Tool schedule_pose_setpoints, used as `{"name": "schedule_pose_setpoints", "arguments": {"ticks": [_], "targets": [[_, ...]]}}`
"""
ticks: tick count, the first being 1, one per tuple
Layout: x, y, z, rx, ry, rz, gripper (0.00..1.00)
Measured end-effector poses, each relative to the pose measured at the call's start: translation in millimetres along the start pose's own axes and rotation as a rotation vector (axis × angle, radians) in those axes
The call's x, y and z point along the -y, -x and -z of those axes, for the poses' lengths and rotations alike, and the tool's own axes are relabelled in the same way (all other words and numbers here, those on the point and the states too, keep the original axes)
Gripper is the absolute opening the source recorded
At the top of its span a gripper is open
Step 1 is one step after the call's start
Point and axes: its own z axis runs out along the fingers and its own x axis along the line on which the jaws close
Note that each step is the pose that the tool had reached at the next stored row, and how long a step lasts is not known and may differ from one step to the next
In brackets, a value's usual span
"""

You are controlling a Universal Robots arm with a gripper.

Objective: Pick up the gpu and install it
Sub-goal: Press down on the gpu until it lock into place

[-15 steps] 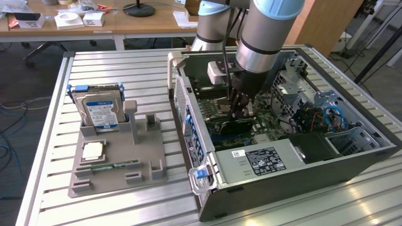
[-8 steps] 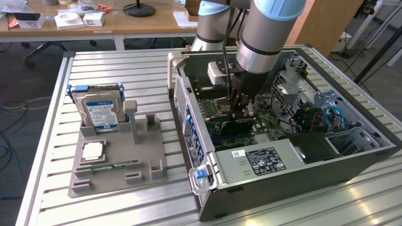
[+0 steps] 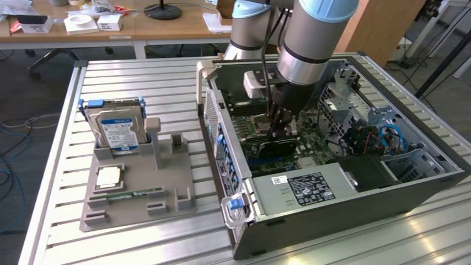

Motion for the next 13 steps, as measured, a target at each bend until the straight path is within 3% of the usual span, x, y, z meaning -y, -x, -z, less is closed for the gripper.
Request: {"name": "schedule_pose_setpoints", "arguments": {"ticks": [13], "targets": [[0.0,1.3,0.9,-0.0001,0.0,0.0,0.1]]}}
